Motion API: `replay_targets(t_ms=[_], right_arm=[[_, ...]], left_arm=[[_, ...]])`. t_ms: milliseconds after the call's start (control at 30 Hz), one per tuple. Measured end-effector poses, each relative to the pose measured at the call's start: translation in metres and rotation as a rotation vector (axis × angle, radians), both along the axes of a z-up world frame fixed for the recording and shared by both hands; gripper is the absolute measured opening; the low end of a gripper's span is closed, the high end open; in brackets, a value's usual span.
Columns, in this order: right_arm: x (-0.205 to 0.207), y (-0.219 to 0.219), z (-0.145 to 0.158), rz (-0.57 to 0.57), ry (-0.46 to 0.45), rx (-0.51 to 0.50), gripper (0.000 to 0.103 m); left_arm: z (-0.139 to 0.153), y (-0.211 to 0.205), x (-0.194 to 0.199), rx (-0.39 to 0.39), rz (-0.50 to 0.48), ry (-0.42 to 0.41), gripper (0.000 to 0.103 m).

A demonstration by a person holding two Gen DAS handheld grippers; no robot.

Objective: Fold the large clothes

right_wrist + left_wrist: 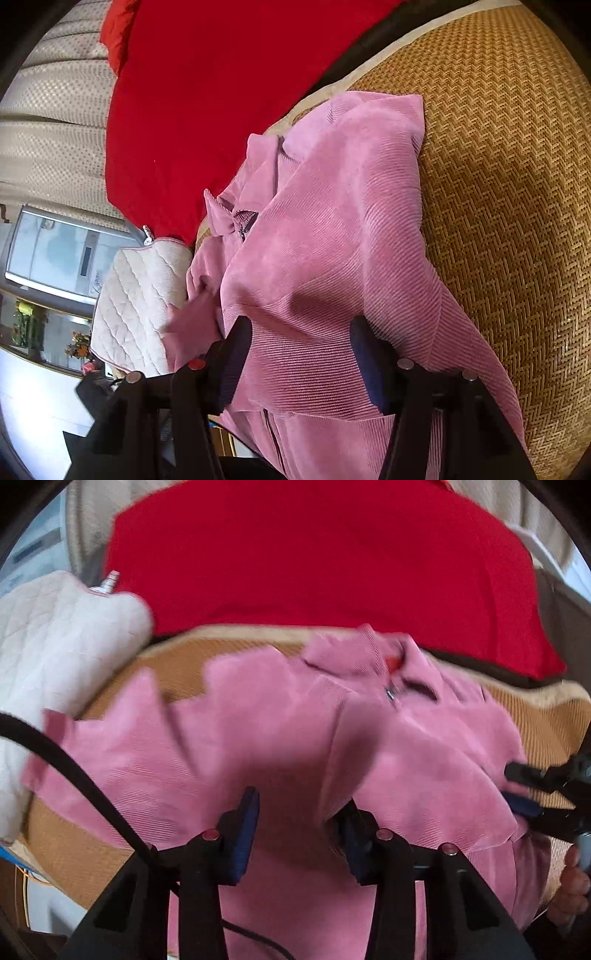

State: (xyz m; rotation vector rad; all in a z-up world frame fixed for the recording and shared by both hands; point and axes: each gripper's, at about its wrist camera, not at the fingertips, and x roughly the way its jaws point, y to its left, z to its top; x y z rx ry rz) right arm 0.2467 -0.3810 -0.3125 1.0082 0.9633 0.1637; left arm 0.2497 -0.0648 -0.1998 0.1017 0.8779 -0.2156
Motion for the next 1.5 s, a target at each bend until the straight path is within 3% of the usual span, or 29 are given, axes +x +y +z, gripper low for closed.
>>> replay_targets(t_ms=[167,367,567,633,800,1167,1300,1333,1400,1467,1500], right_arm=[[0.003,0.009,0.003,0.004,-0.008,-0.043,0.059],[0.003,0.023,0.015,0.013,-0.034,-0.153,0.062],[-0.001,0.062,0.047,0.108,-0.187,-0.303,0.065],[0.0,0.076,0.048,0.145,-0.207,-0.319,0.073],[0.005,0.09,0.032,0.193,-0.166,-0.331,0.073],[0.003,0.091,0.027,0.224,-0.178,-0.387,0.073],[0.003,0.094,0.027,0.23,-0.181,-0.414,0.073],[0.003,0.095,0.027,0.232,-0.183,-0.421,0.073],[0.003,0.096,0.027,0.238,-0.19,-0.434,0.073],[0.002,0.096,0.027,0.244,-0.198,-0.441,0.073],[0.002,0.097,0.027,0.246,-0.202,-0.443,0.073]], left_arm=[[0.041,0.07,-0.013,0.007,0.083,-0.08,0.07],[0.059,0.187,-0.032,0.026,0.307,-0.106,0.073],[0.029,0.281,-0.049,-0.105,0.505,-0.012,0.073],[0.016,0.294,-0.051,-0.172,0.522,0.015,0.073],[-0.012,0.299,-0.026,-0.303,0.557,0.054,0.073],[-0.043,0.321,0.046,-0.252,0.647,0.001,0.073],[-0.049,0.331,0.06,-0.296,0.667,-0.01,0.073],[-0.05,0.331,0.064,-0.292,0.671,-0.017,0.072],[-0.052,0.33,0.072,-0.292,0.665,-0.021,0.057],[-0.057,0.329,0.08,-0.292,0.657,-0.003,0.027],[-0.059,0.329,0.085,-0.277,0.667,0.006,0.023]])
